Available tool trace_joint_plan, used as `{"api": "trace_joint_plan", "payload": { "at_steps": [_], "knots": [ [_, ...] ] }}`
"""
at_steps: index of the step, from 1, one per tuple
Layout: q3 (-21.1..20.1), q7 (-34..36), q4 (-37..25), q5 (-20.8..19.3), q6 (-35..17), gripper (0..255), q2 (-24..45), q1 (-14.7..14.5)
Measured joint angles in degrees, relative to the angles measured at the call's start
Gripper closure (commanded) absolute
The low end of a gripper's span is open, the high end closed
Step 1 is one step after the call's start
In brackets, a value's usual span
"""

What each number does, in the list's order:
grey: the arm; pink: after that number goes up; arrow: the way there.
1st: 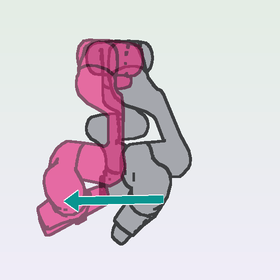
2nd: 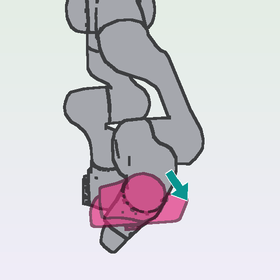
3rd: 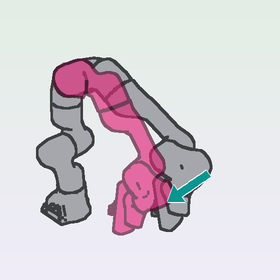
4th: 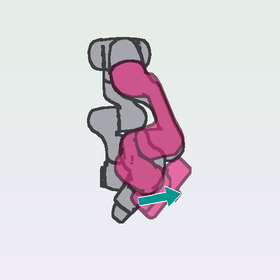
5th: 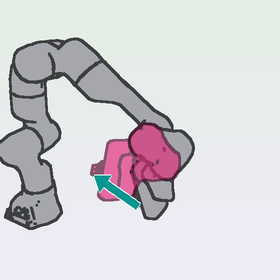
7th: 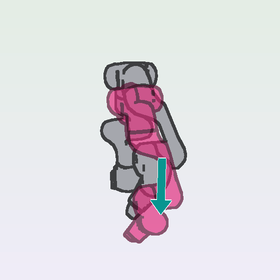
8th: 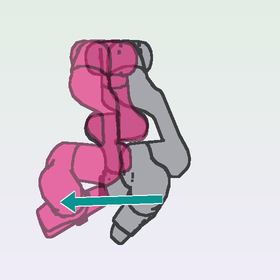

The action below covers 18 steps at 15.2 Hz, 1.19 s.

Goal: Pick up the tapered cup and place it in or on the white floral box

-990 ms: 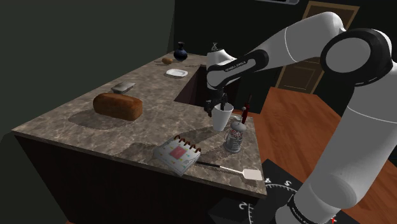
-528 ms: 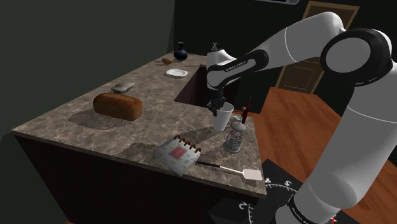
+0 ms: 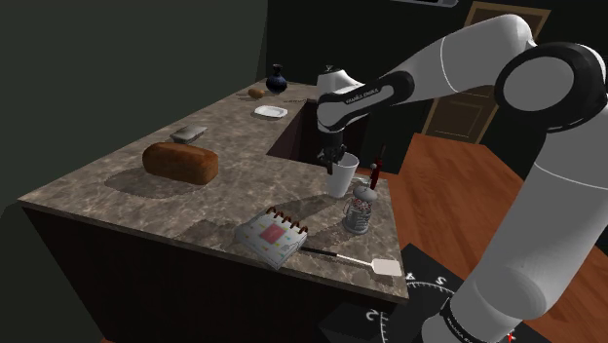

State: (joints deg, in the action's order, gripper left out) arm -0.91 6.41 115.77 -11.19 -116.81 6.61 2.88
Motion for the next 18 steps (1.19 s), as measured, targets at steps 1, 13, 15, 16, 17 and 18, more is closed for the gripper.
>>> {"api": "trace_joint_plan", "payload": {
  "at_steps": [1,13,15,16,17,18],
  "knots": [
    [0.01,-0.12,-0.05,0.05,0.42,255,-0.39,0.02],
    [-0.13,-1.7,-6.04,0.79,9.23,255,-3.34,-0.1],
    [-0.18,-1.86,-7.26,0.88,10.65,255,-3.52,-0.15],
    [-0.16,-2.06,-7.83,0.93,11.44,255,-3.78,-0.13],
    [-0.17,-2.17,-8.32,0.97,12.12,255,-3.97,-0.13],
    [-0.15,-2.36,-8.97,0.99,12.84,255,-4.07,-0.11]
  ]
}}
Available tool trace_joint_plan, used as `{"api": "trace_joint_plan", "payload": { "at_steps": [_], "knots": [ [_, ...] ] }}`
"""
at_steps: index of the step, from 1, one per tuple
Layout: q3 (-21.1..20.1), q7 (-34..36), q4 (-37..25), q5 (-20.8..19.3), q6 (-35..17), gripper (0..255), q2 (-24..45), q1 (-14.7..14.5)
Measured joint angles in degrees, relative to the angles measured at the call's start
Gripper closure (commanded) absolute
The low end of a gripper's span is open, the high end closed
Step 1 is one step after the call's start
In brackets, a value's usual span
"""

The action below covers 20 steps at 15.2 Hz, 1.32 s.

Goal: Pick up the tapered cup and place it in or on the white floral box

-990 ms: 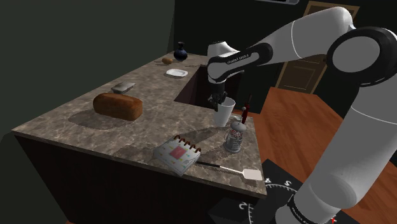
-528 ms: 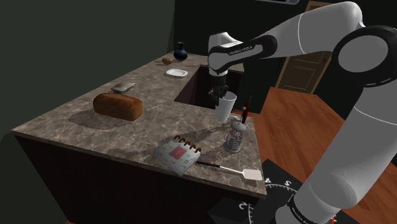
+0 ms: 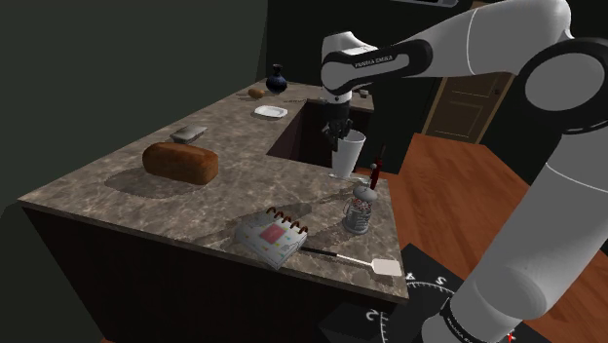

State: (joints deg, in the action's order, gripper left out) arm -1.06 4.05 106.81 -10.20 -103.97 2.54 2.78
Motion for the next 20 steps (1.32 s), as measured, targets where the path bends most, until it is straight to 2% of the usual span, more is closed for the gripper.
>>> {"api": "trace_joint_plan", "payload": {
  "at_steps": [4,13,20],
  "knots": [
    [-1.37,2.38,-0.42,0.35,2.07,255,-1.2,-1.46],
    [-7.39,13.61,-2.76,1.85,6.81,255,-1.79,-7.62],
    [-11.97,22.47,-8.93,2.54,11.36,255,1.13,-12.54]
  ]
}}
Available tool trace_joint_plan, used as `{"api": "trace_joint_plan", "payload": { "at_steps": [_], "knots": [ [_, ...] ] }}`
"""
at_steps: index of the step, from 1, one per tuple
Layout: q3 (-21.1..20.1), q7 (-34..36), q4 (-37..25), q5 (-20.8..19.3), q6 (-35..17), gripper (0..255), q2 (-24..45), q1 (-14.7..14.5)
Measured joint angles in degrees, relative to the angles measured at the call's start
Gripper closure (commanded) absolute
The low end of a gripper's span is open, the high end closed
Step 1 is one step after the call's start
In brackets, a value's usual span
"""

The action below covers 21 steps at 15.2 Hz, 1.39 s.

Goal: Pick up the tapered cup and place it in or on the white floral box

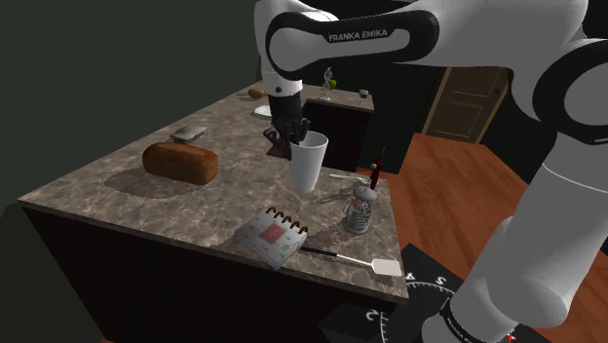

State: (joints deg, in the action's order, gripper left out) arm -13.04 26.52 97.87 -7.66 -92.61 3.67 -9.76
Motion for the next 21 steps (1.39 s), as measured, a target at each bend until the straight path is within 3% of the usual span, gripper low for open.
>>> {"api": "trace_joint_plan", "payload": {
  "at_steps": [8,21],
  "knots": [
    [-4.23,9.31,-8.6,-0.37,4.17,255,5.74,-5.55],
    [-4.27,10.8,-0.14,-0.66,-4.9,255,6.54,-5.62]
  ]
}}
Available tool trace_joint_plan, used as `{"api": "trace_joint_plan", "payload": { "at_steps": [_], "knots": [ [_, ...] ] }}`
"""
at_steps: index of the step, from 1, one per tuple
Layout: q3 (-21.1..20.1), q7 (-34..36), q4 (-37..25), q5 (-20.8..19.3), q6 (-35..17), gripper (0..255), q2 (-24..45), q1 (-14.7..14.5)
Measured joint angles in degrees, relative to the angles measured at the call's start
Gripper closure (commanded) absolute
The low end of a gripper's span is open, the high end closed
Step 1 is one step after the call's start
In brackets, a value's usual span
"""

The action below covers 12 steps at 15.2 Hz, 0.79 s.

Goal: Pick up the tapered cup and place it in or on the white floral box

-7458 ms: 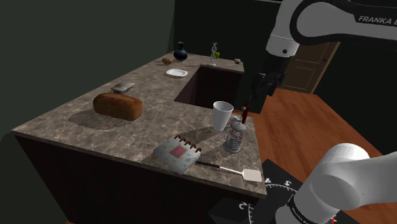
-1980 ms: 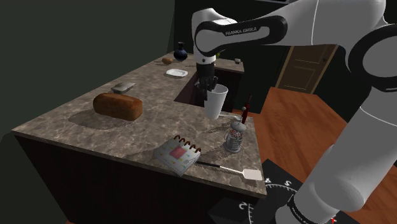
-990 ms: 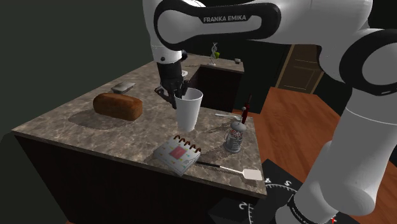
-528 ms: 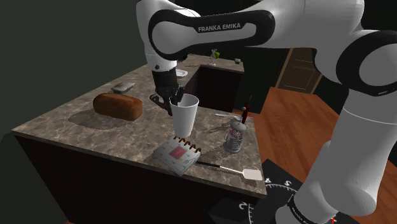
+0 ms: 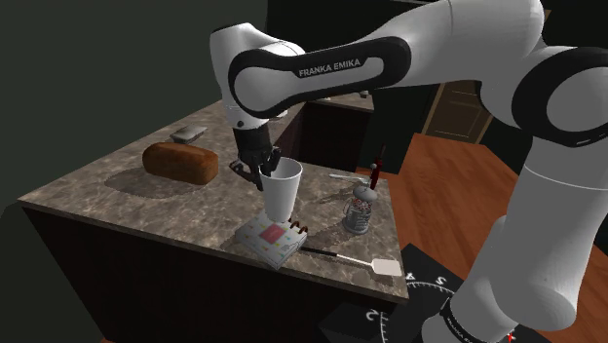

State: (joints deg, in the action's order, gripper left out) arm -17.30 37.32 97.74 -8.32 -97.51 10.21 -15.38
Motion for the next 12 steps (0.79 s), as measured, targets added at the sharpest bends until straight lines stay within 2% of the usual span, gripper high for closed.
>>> {"api": "trace_joint_plan", "payload": {
  "at_steps": [8,12],
  "knots": [
    [0.17,0.68,4.94,-0.49,-5.88,255,1.03,0.12],
    [0.2,0.87,5.53,-0.65,-6.88,255,1.46,0.09]
  ]
}}
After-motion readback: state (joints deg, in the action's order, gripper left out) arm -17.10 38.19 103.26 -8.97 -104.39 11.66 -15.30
